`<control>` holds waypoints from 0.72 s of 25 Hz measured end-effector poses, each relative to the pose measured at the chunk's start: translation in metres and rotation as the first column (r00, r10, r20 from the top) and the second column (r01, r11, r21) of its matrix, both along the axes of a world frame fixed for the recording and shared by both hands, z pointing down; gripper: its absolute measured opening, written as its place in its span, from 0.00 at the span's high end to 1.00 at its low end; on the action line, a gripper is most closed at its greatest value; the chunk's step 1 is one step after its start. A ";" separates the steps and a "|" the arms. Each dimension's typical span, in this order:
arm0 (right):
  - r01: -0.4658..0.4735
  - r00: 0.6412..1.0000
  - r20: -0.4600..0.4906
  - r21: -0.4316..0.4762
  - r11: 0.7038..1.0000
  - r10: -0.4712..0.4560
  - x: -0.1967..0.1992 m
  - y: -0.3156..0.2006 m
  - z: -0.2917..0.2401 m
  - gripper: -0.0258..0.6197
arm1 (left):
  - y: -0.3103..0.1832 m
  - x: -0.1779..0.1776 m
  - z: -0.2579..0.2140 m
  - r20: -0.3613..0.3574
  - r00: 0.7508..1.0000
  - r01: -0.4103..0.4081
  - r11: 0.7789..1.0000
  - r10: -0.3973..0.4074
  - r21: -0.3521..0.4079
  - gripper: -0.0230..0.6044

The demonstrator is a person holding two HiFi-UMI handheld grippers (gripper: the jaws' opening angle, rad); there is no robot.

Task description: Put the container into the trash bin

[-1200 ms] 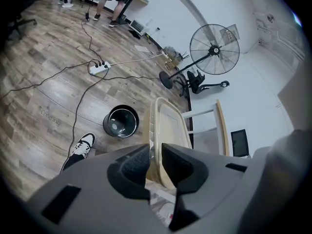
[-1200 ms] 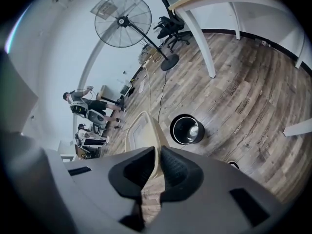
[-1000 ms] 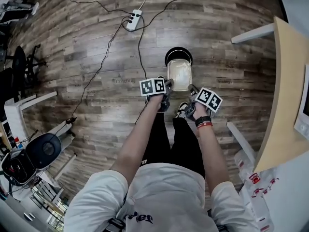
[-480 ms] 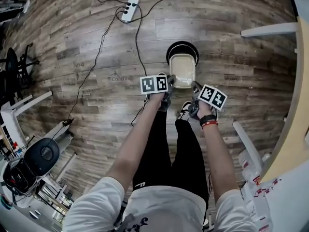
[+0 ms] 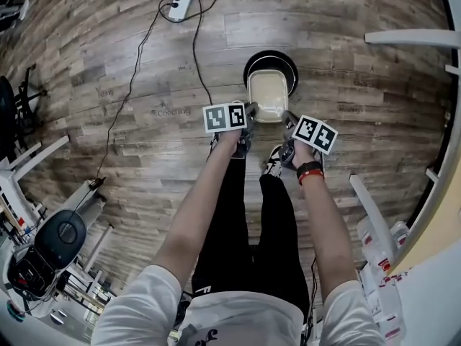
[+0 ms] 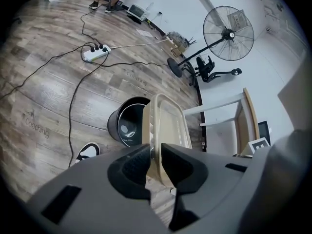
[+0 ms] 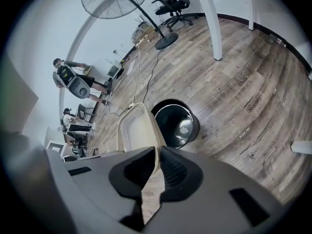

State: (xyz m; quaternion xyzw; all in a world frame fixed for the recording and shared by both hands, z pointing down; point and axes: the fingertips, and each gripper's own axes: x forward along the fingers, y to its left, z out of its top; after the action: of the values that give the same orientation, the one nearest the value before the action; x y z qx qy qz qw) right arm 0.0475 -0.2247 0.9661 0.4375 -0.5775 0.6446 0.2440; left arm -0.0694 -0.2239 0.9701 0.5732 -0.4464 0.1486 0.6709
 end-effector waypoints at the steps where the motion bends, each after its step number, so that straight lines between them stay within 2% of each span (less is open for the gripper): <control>1: 0.005 1.000 -0.002 -0.003 1.000 -0.005 0.000 -0.002 0.005 0.89 | -0.001 0.000 0.005 0.000 1.000 0.001 1.000 -0.001 -0.002 0.83; 9: -0.012 1.000 -0.008 -0.031 0.999 0.012 -0.001 -0.007 0.041 0.89 | -0.008 -0.002 0.040 0.006 1.000 -0.017 0.999 0.017 -0.027 0.83; 18: -0.114 0.993 -0.013 -0.086 0.990 0.113 0.004 -0.005 0.078 0.89 | -0.014 0.004 0.081 -0.005 0.999 -0.042 0.996 0.042 -0.082 0.82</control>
State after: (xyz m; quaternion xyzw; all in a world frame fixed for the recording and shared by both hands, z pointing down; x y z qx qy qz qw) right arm 0.0517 -0.2300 1.0437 0.4613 -0.5223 0.6801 0.2278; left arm -0.0656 -0.2381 1.0508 0.5546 -0.4267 0.1800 0.6913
